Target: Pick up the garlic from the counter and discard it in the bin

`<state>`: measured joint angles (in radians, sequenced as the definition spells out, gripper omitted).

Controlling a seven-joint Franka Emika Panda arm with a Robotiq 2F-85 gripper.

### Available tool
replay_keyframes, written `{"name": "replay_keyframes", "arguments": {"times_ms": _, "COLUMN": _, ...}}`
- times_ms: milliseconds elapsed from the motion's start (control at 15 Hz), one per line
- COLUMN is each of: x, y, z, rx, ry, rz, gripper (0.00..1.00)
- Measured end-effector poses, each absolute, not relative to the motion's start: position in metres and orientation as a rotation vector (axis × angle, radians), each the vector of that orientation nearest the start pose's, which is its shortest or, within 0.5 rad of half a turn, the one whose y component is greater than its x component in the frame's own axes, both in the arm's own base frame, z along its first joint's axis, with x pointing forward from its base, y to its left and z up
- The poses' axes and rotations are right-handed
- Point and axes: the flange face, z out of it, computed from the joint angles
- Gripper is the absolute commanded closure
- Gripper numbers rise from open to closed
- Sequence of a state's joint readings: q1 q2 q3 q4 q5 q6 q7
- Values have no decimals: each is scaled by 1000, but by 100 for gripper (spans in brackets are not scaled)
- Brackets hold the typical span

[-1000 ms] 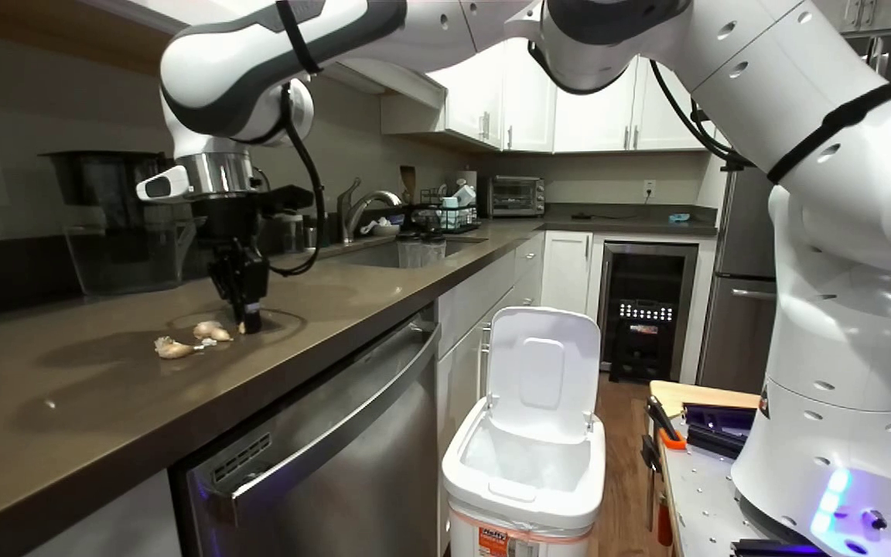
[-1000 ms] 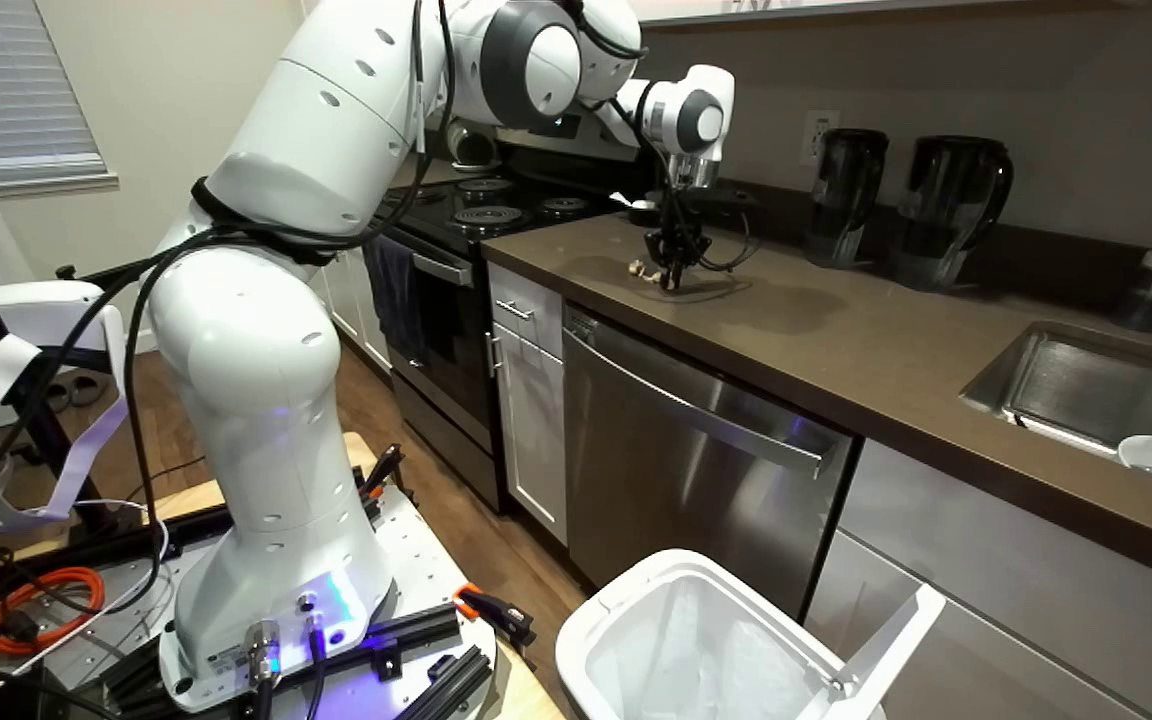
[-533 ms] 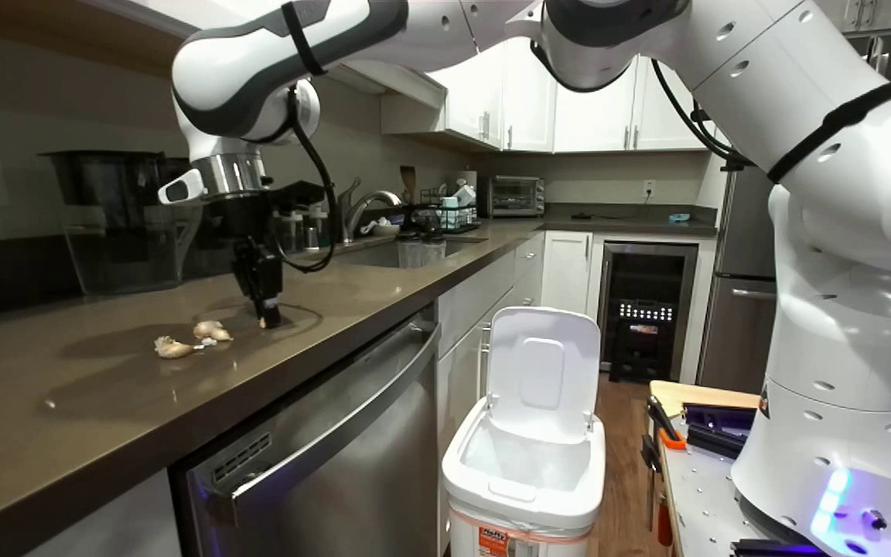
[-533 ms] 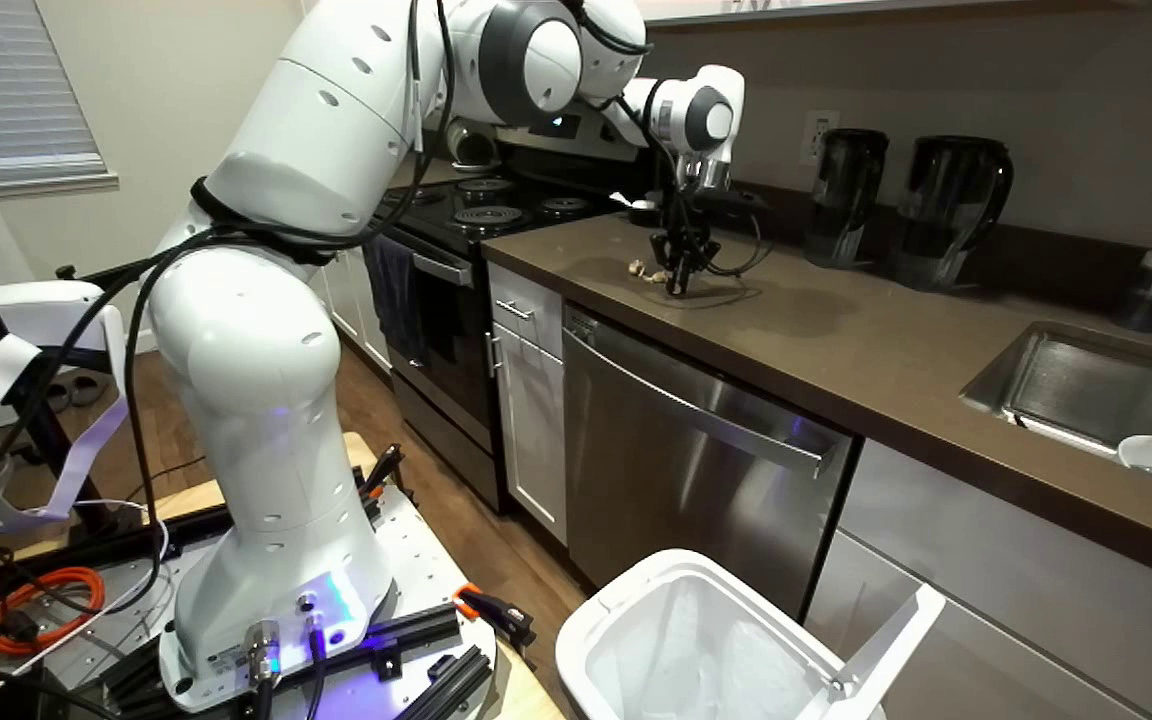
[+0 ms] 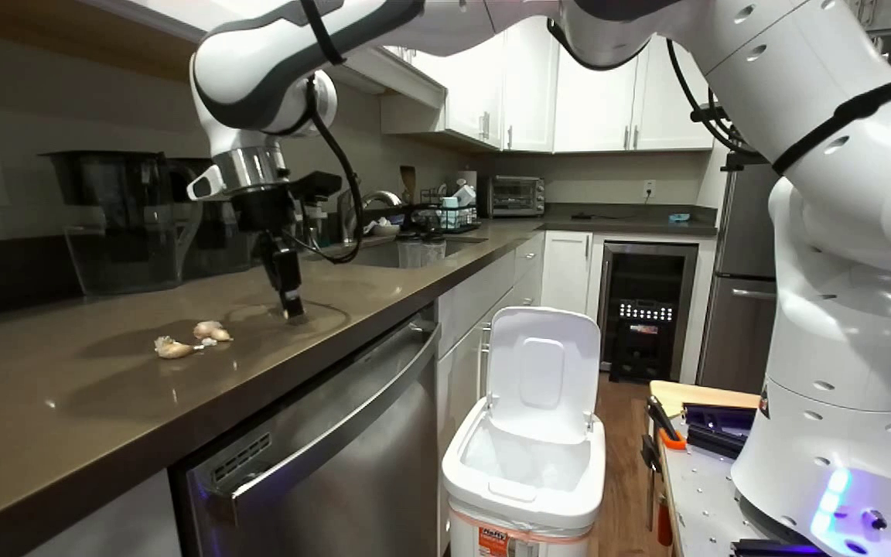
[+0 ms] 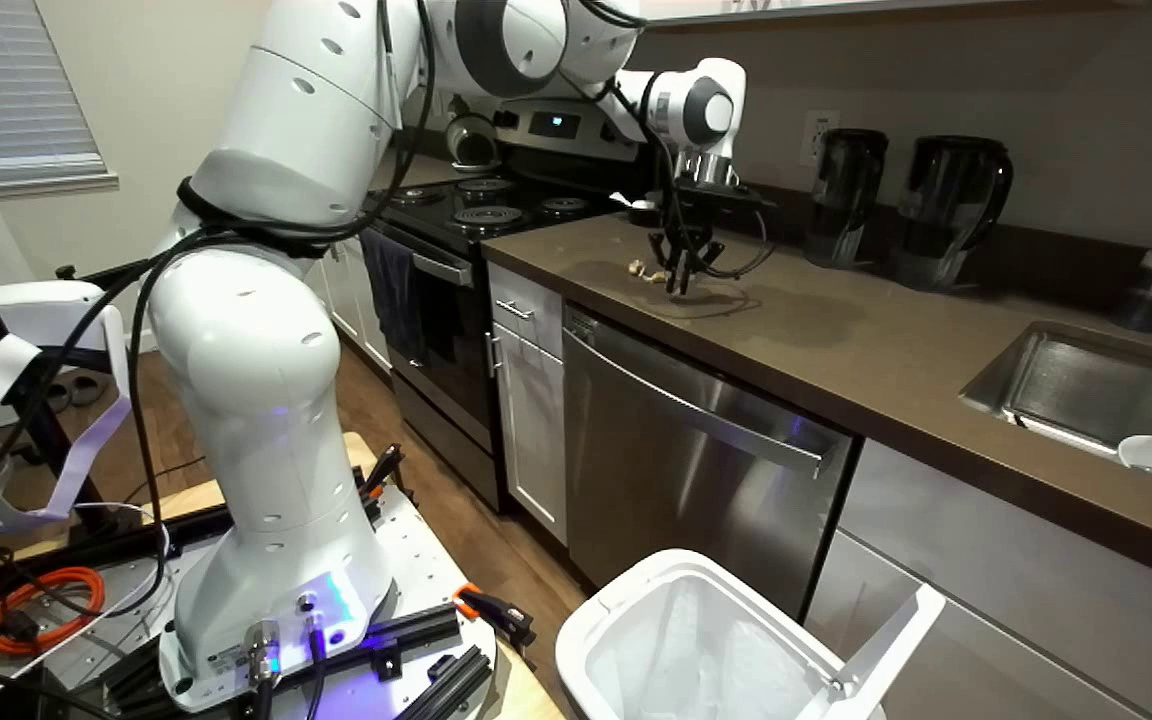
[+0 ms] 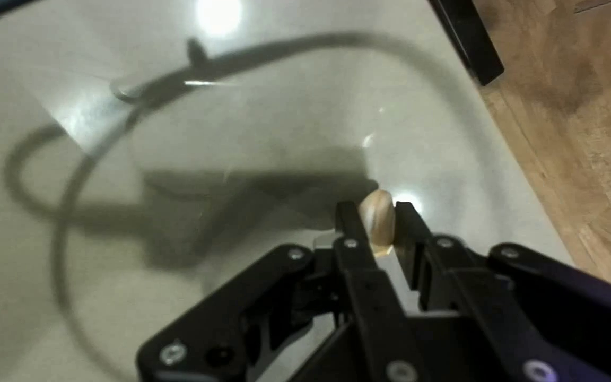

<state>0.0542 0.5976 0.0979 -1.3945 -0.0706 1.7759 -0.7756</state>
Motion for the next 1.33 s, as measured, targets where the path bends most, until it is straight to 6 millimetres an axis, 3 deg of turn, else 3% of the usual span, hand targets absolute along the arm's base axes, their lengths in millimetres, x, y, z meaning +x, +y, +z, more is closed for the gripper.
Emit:
{"name": "replay_keyframes", "arguments": {"times_ms": 200, "x": 666, "y": 76, "z": 355, "rx": -2827, "ry": -1252, "rz": 326, "gripper": 92}}
{"name": "replay_keyframes", "arguments": {"times_ms": 333, "x": 651, "y": 58, "z": 361, "rx": -2903, "ry": -1129, "rz": 298, "gripper": 92}}
{"name": "replay_keyframes", "arguments": {"times_ms": 667, "x": 604, "y": -25, "z": 364, "rx": -3061, "ry": -740, "rz": 265, "gripper": 92}}
{"name": "replay_keyframes", "arguments": {"times_ms": 867, "x": 573, "y": -61, "z": 360, "rx": -3105, "ry": -521, "rz": 295, "gripper": 92}}
{"name": "replay_keyframes", "arguments": {"times_ms": 1333, "x": 500, "y": -86, "z": 347, "rx": -3136, "ry": -146, "rz": 363, "gripper": 92}}
